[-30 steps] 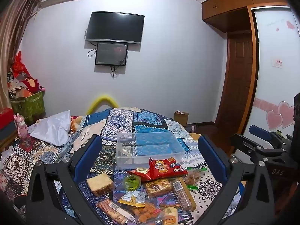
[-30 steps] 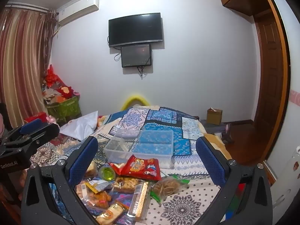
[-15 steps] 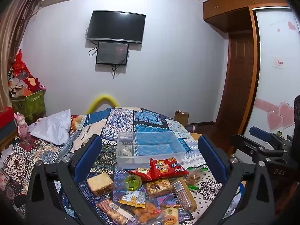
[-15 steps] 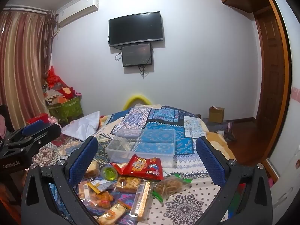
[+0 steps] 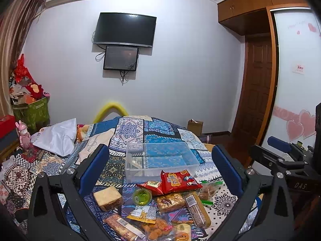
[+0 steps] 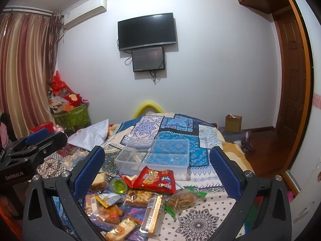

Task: Organize snacks

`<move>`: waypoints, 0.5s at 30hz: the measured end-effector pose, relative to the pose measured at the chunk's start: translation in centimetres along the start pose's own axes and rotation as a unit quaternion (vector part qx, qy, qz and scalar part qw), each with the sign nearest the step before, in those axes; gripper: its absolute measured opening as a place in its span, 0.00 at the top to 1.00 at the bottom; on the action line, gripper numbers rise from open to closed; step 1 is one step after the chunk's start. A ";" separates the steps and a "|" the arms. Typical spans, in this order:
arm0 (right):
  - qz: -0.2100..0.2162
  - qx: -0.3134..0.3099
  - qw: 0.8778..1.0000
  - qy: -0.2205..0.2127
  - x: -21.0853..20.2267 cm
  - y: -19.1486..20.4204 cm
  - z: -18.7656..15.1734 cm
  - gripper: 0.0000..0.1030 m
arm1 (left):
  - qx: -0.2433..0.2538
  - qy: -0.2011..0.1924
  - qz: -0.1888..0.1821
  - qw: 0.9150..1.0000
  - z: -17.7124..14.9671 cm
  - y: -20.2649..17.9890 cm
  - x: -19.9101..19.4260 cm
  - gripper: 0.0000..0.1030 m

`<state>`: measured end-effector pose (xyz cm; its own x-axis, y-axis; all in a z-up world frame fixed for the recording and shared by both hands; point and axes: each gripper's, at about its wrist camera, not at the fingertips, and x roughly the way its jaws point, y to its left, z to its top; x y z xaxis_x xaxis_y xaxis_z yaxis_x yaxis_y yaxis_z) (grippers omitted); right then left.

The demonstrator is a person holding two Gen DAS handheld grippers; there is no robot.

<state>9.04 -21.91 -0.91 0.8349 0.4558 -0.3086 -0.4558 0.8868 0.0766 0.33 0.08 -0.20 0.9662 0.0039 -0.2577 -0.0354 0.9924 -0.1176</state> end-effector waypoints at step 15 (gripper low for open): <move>0.002 0.005 1.000 0.001 -0.1 -0.2 0.0 0.00 | 0.003 0.001 -0.001 1.000 0.3 -0.2 -0.3 0.00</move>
<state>9.05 -22.17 -0.87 0.8329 0.4584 -0.3101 -0.4552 0.8861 0.0872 0.15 -0.13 0.24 0.9660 0.0018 -0.2586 -0.0319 0.9931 -0.1124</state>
